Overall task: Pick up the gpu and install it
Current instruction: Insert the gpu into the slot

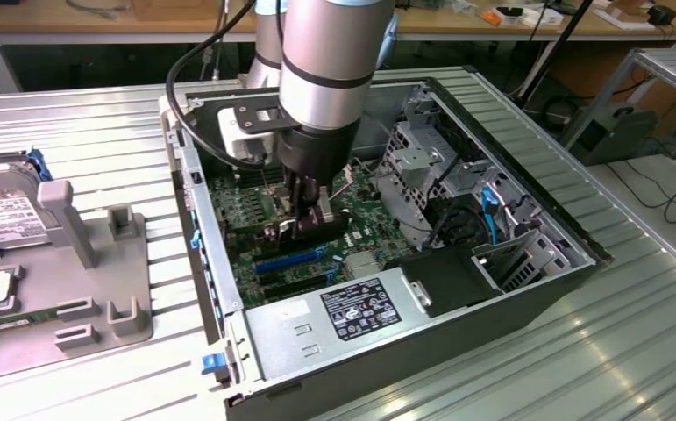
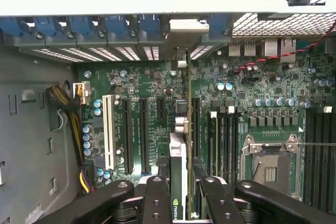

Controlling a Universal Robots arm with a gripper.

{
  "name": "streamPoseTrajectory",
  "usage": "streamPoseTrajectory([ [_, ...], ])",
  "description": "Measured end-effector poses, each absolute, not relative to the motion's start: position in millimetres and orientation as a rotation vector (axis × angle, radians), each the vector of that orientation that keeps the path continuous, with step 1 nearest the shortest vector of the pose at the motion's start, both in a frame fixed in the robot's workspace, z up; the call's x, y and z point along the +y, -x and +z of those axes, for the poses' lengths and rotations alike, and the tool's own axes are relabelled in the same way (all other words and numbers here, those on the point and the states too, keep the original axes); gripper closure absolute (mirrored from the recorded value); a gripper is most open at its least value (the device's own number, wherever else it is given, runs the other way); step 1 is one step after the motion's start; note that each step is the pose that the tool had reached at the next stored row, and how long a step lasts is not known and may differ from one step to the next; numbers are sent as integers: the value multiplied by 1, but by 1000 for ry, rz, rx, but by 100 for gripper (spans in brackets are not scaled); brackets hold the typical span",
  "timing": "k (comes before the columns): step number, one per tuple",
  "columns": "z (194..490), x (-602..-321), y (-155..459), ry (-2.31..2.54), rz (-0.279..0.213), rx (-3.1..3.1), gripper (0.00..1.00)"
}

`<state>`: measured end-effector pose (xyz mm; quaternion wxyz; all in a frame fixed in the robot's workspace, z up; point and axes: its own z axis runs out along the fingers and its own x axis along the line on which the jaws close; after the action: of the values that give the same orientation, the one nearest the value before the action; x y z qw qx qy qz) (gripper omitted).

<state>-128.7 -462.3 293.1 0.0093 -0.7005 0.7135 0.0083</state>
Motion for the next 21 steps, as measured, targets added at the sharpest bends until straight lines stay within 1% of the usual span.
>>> streamPoseTrajectory([
  [10,290,-462,129,2190,32,2231,73],
  [21,278,-462,129,2190,32,2231,73],
])
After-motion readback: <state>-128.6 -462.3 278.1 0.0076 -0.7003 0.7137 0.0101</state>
